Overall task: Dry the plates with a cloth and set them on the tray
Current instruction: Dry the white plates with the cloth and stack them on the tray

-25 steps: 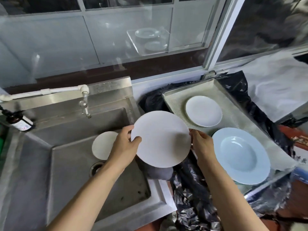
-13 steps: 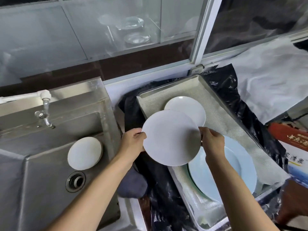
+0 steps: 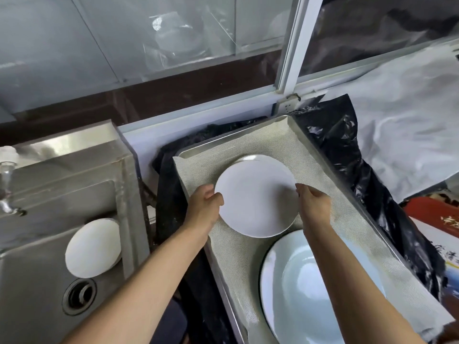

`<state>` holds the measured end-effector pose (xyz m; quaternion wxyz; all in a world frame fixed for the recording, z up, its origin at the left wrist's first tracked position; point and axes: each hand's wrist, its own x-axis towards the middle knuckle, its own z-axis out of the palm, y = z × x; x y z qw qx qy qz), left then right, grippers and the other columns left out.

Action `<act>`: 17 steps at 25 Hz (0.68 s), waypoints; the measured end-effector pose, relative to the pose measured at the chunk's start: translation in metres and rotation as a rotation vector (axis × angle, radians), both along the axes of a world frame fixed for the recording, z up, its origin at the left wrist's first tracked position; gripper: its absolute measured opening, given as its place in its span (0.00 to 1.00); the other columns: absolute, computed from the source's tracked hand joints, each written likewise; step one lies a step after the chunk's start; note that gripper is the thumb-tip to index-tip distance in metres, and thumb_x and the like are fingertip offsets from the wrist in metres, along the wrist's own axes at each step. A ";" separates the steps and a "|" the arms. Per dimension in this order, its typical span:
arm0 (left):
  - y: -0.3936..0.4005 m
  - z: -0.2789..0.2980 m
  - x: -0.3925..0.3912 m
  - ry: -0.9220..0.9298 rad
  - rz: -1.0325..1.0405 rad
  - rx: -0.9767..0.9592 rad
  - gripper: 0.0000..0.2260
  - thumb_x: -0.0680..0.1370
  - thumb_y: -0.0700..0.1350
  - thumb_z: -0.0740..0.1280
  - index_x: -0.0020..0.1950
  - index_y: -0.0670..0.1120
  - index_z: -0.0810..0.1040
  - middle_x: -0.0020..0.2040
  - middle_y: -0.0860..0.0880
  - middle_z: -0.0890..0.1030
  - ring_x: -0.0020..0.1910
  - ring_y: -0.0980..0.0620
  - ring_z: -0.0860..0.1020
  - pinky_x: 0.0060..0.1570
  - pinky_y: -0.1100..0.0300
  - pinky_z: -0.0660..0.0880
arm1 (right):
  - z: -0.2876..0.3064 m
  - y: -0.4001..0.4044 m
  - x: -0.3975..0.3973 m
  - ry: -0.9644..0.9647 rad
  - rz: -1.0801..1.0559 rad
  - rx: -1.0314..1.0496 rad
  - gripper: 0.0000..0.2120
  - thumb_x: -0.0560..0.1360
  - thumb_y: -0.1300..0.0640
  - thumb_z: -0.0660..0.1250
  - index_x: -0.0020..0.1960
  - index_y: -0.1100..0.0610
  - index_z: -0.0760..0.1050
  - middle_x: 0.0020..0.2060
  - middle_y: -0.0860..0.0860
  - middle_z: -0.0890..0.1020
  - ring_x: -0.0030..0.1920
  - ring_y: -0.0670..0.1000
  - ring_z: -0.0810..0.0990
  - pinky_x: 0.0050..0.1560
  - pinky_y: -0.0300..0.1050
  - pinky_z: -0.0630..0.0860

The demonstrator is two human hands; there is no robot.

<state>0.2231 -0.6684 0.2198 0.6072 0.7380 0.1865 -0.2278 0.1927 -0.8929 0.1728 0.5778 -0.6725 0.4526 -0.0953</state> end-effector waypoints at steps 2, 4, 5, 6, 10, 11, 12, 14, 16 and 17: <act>-0.007 -0.007 0.008 -0.010 0.007 0.000 0.19 0.73 0.37 0.65 0.64 0.48 0.75 0.60 0.51 0.80 0.61 0.49 0.78 0.65 0.43 0.75 | -0.006 -0.005 0.008 0.002 -0.002 -0.006 0.13 0.76 0.56 0.66 0.43 0.67 0.79 0.34 0.53 0.75 0.37 0.52 0.72 0.41 0.47 0.68; -0.013 -0.012 0.013 -0.018 -0.005 -0.001 0.24 0.67 0.41 0.65 0.64 0.46 0.76 0.61 0.49 0.81 0.62 0.49 0.78 0.66 0.44 0.74 | -0.008 -0.008 0.014 0.008 0.016 -0.028 0.12 0.76 0.57 0.65 0.43 0.67 0.78 0.34 0.53 0.73 0.37 0.52 0.70 0.39 0.47 0.67; -0.015 -0.015 0.014 -0.018 -0.004 -0.006 0.28 0.65 0.43 0.65 0.66 0.46 0.76 0.63 0.48 0.80 0.63 0.49 0.78 0.67 0.45 0.73 | -0.009 -0.009 0.017 0.007 0.032 -0.049 0.12 0.76 0.57 0.64 0.42 0.66 0.77 0.33 0.53 0.72 0.37 0.52 0.69 0.38 0.47 0.66; -0.017 -0.017 0.014 -0.018 -0.006 -0.008 0.31 0.63 0.44 0.65 0.68 0.46 0.76 0.65 0.47 0.79 0.65 0.49 0.77 0.68 0.45 0.72 | -0.009 -0.010 0.019 0.004 0.051 -0.082 0.11 0.76 0.58 0.63 0.41 0.66 0.76 0.33 0.54 0.71 0.37 0.53 0.68 0.37 0.47 0.66; -0.017 -0.025 0.013 -0.039 -0.027 -0.001 0.26 0.66 0.44 0.66 0.65 0.48 0.76 0.66 0.48 0.79 0.66 0.49 0.76 0.69 0.46 0.71 | -0.007 -0.011 0.019 0.019 0.119 -0.188 0.11 0.76 0.60 0.62 0.34 0.60 0.71 0.33 0.58 0.67 0.38 0.58 0.63 0.36 0.48 0.63; -0.017 -0.026 0.012 -0.052 -0.037 0.000 0.22 0.68 0.43 0.67 0.62 0.50 0.76 0.66 0.49 0.79 0.66 0.50 0.76 0.68 0.48 0.72 | -0.006 -0.010 0.017 0.015 0.145 -0.199 0.12 0.75 0.61 0.61 0.33 0.58 0.67 0.32 0.55 0.66 0.38 0.56 0.62 0.36 0.49 0.62; -0.016 -0.027 0.011 -0.070 -0.052 0.002 0.18 0.72 0.40 0.67 0.61 0.53 0.76 0.65 0.49 0.79 0.66 0.50 0.76 0.67 0.51 0.73 | -0.005 -0.010 0.015 0.009 0.168 -0.203 0.11 0.75 0.61 0.61 0.34 0.57 0.66 0.31 0.53 0.65 0.37 0.54 0.63 0.36 0.49 0.62; -0.014 -0.030 0.010 -0.127 -0.067 -0.001 0.17 0.76 0.35 0.65 0.57 0.56 0.76 0.61 0.52 0.80 0.66 0.52 0.76 0.63 0.56 0.74 | -0.002 -0.009 0.011 -0.001 0.201 -0.229 0.10 0.77 0.60 0.61 0.37 0.57 0.74 0.34 0.53 0.74 0.39 0.56 0.71 0.41 0.50 0.69; -0.013 -0.030 0.008 -0.201 -0.050 -0.016 0.18 0.78 0.32 0.64 0.56 0.56 0.77 0.60 0.54 0.80 0.66 0.52 0.77 0.64 0.57 0.74 | 0.001 -0.004 0.006 0.011 0.240 -0.342 0.11 0.79 0.61 0.63 0.57 0.60 0.82 0.52 0.60 0.82 0.54 0.62 0.78 0.58 0.54 0.74; -0.013 -0.028 0.005 -0.236 -0.051 -0.020 0.18 0.78 0.31 0.64 0.56 0.55 0.78 0.60 0.53 0.81 0.66 0.52 0.77 0.65 0.57 0.74 | 0.004 0.001 0.004 -0.001 0.259 -0.396 0.15 0.79 0.62 0.64 0.64 0.61 0.79 0.58 0.62 0.80 0.58 0.63 0.78 0.63 0.57 0.72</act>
